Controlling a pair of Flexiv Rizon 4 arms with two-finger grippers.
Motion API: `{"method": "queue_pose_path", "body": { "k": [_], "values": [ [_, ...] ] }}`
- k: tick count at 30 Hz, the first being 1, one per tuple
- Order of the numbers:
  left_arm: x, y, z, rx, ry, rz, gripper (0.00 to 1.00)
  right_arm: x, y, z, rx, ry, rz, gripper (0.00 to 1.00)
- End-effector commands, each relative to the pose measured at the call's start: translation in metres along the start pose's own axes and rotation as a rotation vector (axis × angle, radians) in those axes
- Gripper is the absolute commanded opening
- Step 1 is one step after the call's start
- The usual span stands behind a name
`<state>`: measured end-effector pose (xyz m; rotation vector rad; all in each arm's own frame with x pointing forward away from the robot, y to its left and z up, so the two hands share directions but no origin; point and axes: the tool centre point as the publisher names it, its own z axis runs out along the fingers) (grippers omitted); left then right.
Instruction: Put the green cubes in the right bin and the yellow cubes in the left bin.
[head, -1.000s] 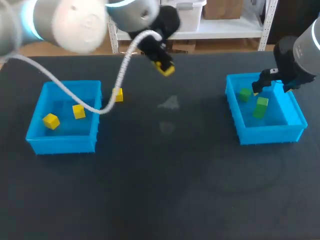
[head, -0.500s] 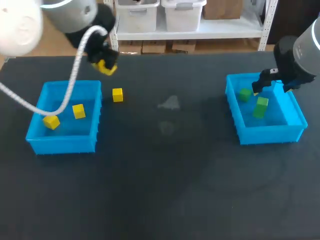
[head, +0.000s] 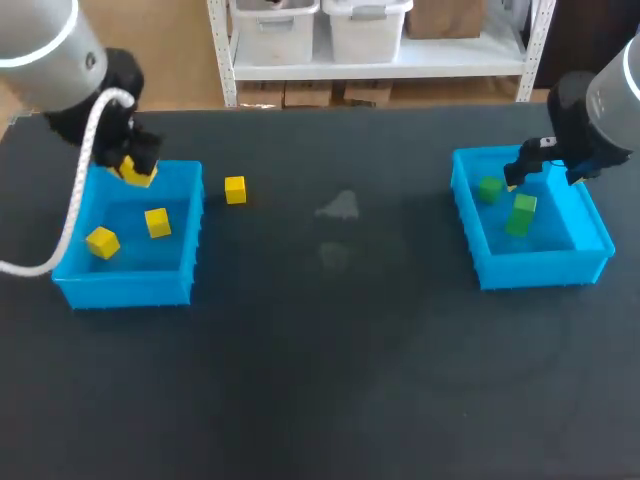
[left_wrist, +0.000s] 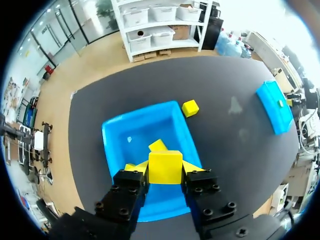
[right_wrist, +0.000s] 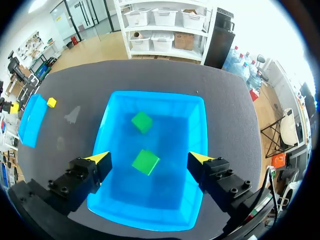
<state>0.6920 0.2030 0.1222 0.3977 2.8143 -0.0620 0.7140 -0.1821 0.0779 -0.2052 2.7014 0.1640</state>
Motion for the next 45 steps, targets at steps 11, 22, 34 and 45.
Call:
{"method": "queue_pose_path", "body": {
  "k": [11,22,34,45],
  "values": [
    [0.010,0.002,0.009,0.007,-0.039,0.023,1.00,0.001,0.000,0.000,0.003,-0.004,0.001,1.00],
    [-0.047,-0.016,0.003,-0.060,-0.032,0.067,1.00,0.001,0.000,0.000,0.003,-0.004,0.001,1.00],
    [-0.088,-0.063,0.014,-0.054,-0.030,0.036,1.00,0.001,0.000,0.000,0.003,-0.004,0.001,1.00],
    [-0.088,-0.092,0.042,-0.094,0.021,-0.062,1.00,0.001,0.000,0.000,0.003,-0.004,0.001,1.00]
  ]
}}
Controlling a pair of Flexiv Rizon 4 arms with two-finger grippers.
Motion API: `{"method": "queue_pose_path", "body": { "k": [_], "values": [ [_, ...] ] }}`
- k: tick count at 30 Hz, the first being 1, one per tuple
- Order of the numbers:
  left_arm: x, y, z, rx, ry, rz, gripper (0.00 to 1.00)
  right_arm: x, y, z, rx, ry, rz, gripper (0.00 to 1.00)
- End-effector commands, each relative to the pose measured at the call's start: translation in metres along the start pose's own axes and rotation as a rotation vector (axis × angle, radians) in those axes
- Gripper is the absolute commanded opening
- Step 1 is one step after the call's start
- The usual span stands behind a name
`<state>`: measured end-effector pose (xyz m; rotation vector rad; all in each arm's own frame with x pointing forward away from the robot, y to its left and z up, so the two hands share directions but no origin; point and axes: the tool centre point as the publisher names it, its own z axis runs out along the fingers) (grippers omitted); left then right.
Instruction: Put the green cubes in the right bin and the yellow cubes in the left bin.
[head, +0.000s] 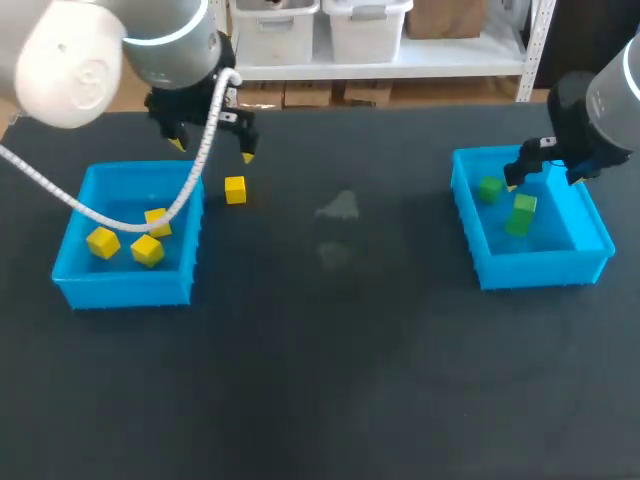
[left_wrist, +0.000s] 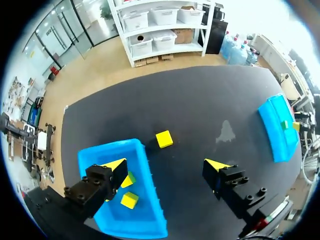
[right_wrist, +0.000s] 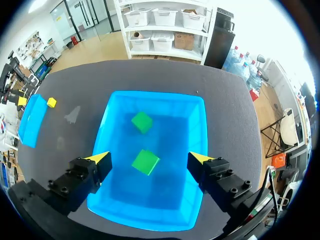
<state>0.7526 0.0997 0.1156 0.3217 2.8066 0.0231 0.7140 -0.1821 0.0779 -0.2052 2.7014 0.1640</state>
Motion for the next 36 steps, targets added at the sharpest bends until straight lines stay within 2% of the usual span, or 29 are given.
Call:
{"method": "queue_pose_path", "body": {
  "k": [1,10,21,36],
  "values": [
    [-0.007,-0.013,0.012,-0.029,0.032,-0.028,1.00,0.001,0.000,0.000,0.003,-0.004,0.001,1.00],
    [-0.004,-0.035,0.028,-0.051,0.040,-0.107,1.00,0.001,0.000,0.000,0.003,-0.004,0.001,1.00],
    [0.002,-0.041,0.051,-0.074,0.059,-0.172,1.00,0.001,0.000,0.000,0.003,-0.004,0.001,1.00],
    [-0.002,-0.024,0.076,-0.109,0.066,-0.207,1.00,0.001,0.000,0.000,0.003,-0.004,0.001,1.00]
  ]
}}
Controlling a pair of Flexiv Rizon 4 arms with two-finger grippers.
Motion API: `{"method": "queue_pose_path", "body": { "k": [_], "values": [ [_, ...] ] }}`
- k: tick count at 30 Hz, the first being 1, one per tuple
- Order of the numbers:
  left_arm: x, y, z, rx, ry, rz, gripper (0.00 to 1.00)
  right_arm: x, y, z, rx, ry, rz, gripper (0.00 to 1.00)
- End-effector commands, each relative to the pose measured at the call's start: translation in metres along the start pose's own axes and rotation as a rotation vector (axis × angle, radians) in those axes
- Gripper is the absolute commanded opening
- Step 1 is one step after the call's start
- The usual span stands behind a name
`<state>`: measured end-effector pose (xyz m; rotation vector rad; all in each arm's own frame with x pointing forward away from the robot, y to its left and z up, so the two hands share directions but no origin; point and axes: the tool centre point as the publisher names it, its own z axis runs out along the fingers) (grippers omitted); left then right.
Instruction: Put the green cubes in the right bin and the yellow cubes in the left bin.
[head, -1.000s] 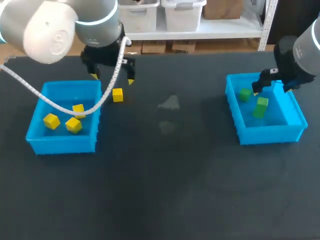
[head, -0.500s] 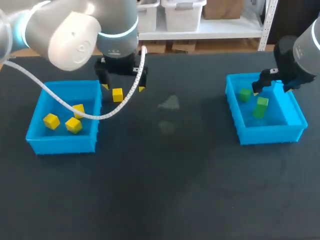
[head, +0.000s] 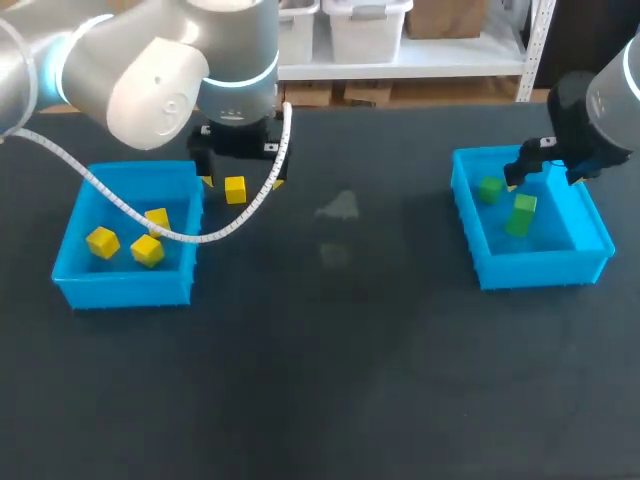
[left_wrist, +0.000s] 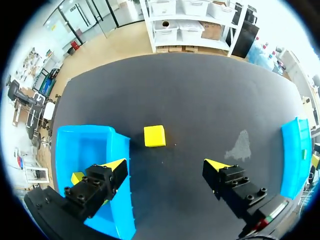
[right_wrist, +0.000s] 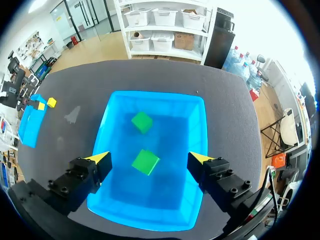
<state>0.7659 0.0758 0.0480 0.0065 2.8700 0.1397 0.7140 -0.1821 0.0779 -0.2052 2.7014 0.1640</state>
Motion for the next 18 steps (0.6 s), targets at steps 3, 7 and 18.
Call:
{"method": "queue_pose_path", "body": {
  "k": [3,7,18],
  "values": [
    [-0.008,-0.004,0.010,-0.007,0.007,-0.001,1.00,0.001,0.000,0.000,0.003,-0.004,0.001,1.00],
    [-0.012,-0.006,0.015,-0.011,0.006,-0.011,1.00,0.001,0.000,0.000,0.003,-0.004,0.001,1.00],
    [-0.021,-0.006,0.029,-0.022,0.007,-0.018,1.00,0.001,0.000,0.000,0.003,-0.004,0.001,1.00]
  ]
}}
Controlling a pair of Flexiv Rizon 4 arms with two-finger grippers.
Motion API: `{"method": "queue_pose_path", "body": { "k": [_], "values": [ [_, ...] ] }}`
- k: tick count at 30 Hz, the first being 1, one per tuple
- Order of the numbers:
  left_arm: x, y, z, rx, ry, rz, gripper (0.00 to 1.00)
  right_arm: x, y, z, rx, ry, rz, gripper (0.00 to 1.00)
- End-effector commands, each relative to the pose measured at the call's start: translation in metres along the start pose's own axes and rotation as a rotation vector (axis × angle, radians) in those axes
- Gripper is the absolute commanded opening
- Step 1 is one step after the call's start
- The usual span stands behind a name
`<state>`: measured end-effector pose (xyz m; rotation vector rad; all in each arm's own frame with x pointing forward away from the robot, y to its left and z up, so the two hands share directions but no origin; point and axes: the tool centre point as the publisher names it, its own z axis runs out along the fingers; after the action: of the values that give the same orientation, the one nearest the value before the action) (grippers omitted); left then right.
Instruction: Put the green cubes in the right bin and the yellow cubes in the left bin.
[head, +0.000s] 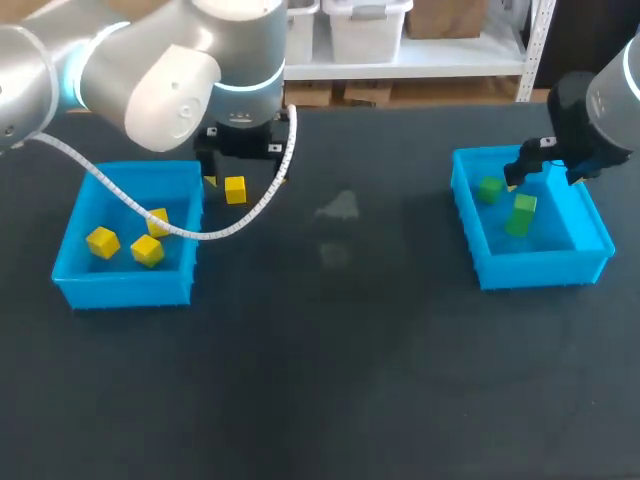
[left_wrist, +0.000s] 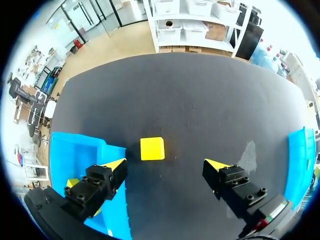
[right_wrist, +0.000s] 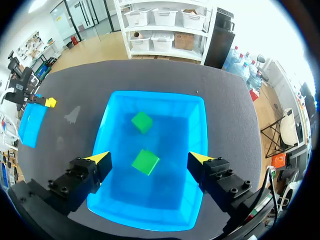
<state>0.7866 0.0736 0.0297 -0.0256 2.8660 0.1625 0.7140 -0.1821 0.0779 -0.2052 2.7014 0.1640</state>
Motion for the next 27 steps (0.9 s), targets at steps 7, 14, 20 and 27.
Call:
{"method": "queue_pose_path", "body": {
  "k": [7,14,20,27],
  "values": [
    [-0.012,-0.001,0.012,-0.004,0.011,-0.003,1.00,0.001,0.000,0.000,0.003,-0.004,0.001,1.00],
    [-0.015,-0.003,0.018,-0.004,0.019,0.001,1.00,0.001,0.000,0.000,0.003,-0.004,0.001,1.00],
    [-0.018,-0.003,0.025,-0.005,0.025,0.005,1.00,0.001,0.000,0.000,0.003,-0.004,0.001,1.00],
    [-0.019,-0.001,0.031,-0.006,0.031,0.011,1.00,0.001,0.000,0.000,0.003,-0.004,0.001,1.00]
  ]
}}
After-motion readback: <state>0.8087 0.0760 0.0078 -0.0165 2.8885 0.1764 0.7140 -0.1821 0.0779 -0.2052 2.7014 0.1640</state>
